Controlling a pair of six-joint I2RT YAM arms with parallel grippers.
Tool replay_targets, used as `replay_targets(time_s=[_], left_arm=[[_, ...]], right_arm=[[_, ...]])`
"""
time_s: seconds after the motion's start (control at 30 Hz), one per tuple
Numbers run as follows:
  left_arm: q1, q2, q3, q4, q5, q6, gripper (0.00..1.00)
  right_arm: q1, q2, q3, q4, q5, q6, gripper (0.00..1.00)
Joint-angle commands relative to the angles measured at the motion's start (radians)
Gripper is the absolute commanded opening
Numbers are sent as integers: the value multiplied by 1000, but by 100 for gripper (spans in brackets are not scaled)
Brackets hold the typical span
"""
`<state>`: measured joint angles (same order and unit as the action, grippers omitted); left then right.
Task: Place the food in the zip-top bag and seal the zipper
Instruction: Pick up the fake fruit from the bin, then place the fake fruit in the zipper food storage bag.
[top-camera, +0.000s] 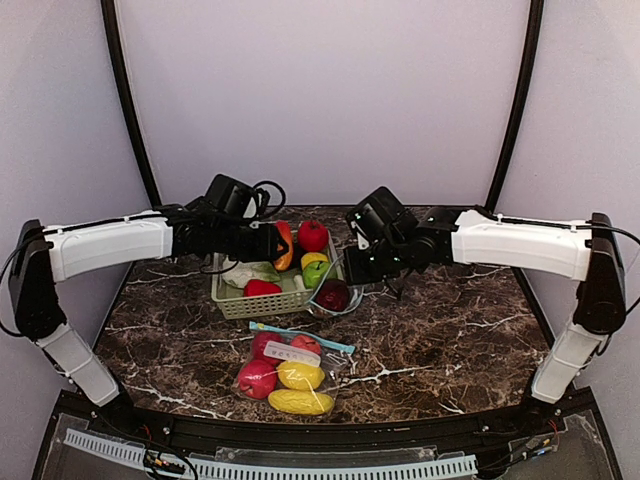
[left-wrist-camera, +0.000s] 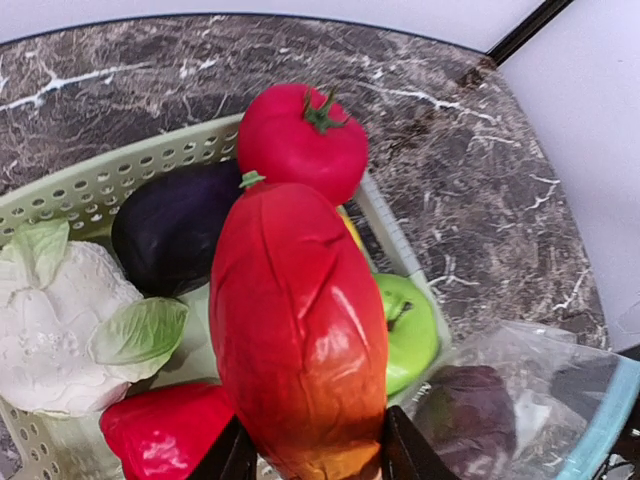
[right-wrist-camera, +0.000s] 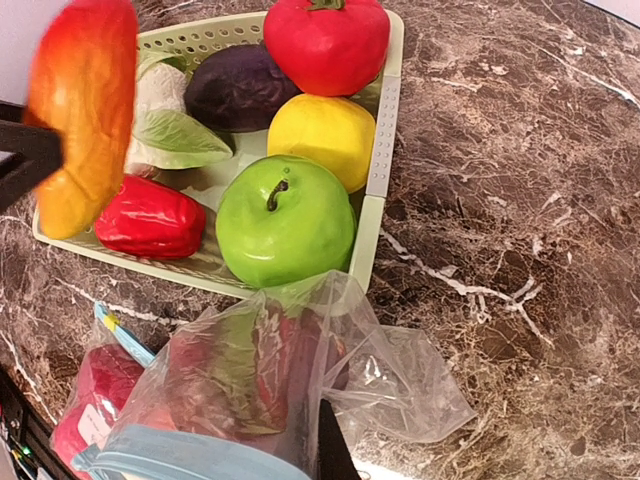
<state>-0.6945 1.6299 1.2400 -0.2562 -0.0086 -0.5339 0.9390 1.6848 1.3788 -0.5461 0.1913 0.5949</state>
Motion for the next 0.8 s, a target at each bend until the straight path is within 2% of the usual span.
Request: replay_targets(time_s=[0.0, 0.2, 0.33, 0.57, 0.77], left_arm=[[-28, -162, -36, -73, 108, 55, 37], [-101, -288, -28, -181, 281, 94, 37], [-157, -300, -12, -204, 425, 52, 37], [-193, -213, 21, -281, 522, 32, 36], [-193, -126, 86, -375, 491, 78, 36]], right_arm=[[-5, 11, 39, 29, -6, -22, 0], [-5, 16, 49, 29, -5, -33, 0], [-4, 33, 63, 28, -13, -31, 0], [-3, 40, 80, 27, -12, -33, 0], [6, 32, 73, 44, -22, -49, 0]])
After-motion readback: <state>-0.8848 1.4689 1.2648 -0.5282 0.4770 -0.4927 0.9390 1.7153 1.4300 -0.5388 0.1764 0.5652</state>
